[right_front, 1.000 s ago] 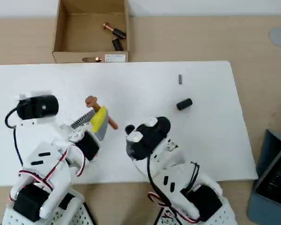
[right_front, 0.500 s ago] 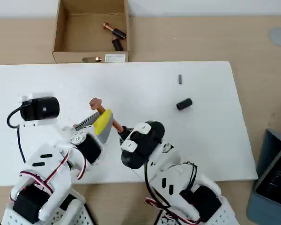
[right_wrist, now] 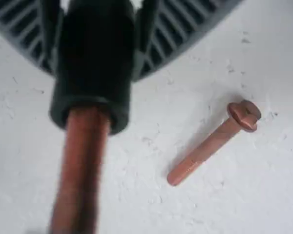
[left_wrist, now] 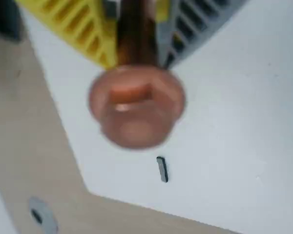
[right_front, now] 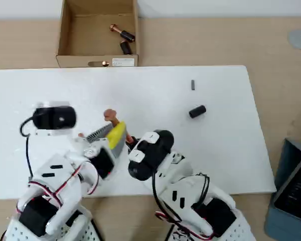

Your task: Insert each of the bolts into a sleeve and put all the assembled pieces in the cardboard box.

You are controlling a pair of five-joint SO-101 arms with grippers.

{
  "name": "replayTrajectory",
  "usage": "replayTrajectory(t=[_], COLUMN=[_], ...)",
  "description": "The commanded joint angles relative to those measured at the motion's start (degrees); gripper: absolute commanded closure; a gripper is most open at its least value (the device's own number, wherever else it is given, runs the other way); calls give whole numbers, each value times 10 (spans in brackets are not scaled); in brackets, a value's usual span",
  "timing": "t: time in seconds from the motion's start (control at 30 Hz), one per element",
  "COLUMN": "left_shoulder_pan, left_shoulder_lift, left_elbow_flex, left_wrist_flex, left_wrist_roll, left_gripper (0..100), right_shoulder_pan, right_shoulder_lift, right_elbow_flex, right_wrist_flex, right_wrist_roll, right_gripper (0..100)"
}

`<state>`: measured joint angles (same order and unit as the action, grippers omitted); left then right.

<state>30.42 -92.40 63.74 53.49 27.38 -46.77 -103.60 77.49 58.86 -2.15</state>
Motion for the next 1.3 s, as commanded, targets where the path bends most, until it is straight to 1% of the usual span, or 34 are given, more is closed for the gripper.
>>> replayTrajectory(t=[0.0, 0.17, 0.5, 0.63, 0.73, 0.77, 0.93, 1.13, 1.27], left_shoulder_pan=[25, 42, 44, 69, 74, 73, 70, 69, 36], left_shoulder_lift=[0, 0, 0, 0, 0, 0, 0, 0, 4], left_elbow_flex=[4, 5, 51, 51, 47, 47, 46, 42, 22], left_wrist_flex=[-4, -4, -4, -4, -5, -5, -4, -4, -4], left_wrist_roll=[-26, -54, -54, -51, -51, -51, -51, -51, -62], left_gripper=[998, 998, 998, 994, 990, 975, 836, 823, 822], right_shoulder_pan=[-2, -2, -2, -2, -1, -1, 0, 0, 0], right_shoulder_lift=[-20, -20, -20, -20, -20, -20, -20, -20, -20], right_elbow_flex=[-7, -7, -7, -6, -6, -5, -4, -3, -3], right_wrist_flex=[-13, -14, -15, -15, -15, -15, -15, -15, -15], right_wrist_roll=[4, 4, 4, 4, 4, 4, 4, 4, 4], right_gripper=[989, 989, 989, 989, 989, 989, 989, 989, 989])
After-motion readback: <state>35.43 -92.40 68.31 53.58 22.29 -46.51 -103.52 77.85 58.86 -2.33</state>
